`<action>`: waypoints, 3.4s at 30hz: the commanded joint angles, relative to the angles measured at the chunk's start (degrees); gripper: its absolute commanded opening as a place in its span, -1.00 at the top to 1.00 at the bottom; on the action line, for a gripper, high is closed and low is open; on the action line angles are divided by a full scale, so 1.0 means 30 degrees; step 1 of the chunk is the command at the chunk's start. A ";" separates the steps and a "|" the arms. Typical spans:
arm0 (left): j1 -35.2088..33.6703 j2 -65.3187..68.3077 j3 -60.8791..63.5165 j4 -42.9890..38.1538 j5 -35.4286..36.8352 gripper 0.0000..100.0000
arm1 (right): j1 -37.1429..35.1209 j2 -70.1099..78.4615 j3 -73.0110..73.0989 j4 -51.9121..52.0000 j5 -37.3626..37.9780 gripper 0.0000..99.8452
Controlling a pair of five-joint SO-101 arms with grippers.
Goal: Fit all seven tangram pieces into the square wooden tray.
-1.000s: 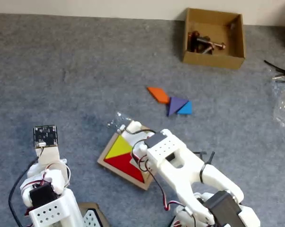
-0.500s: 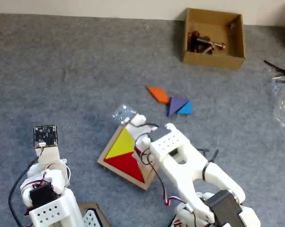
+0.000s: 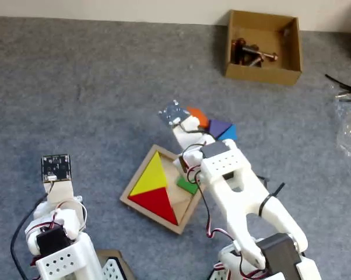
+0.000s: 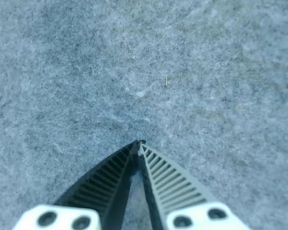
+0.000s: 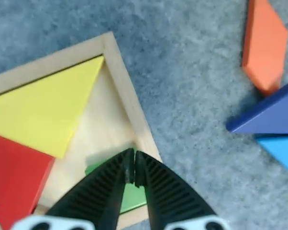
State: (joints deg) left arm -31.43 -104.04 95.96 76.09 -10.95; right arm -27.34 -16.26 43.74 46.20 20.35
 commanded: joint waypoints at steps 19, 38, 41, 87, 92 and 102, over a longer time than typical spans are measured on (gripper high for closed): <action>0.0278 -0.0103 0.0396 0.0176 0.0176 0.99 | -0.0806 -0.0630 0.2711 -0.1480 -0.0088 0.99; 0.0278 -0.0103 0.0396 0.0176 0.0176 0.99 | -0.5084 -0.0747 0.3297 0.0454 0.1788 0.99; 0.0278 -0.0103 0.0396 0.0176 0.0176 0.99 | -0.5758 -0.0747 0.3443 0.1070 0.2784 0.99; 0.0278 -0.0103 0.0396 0.0176 0.0176 0.99 | 0.0249 -0.4938 -0.3092 0.8073 -0.2022 0.99; 0.0278 -0.0103 0.0396 0.0176 0.0176 0.99 | 0.0278 -0.2593 -0.5875 0.8220 -0.2403 0.99; 0.0278 -0.0103 0.0396 0.0176 0.0176 0.99 | 0.1451 0.4879 -1.4462 1.0242 -0.2491 0.93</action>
State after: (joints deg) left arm -31.43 -104.04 95.96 76.09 -10.95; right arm -25.23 -6.07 12.62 72.57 13.67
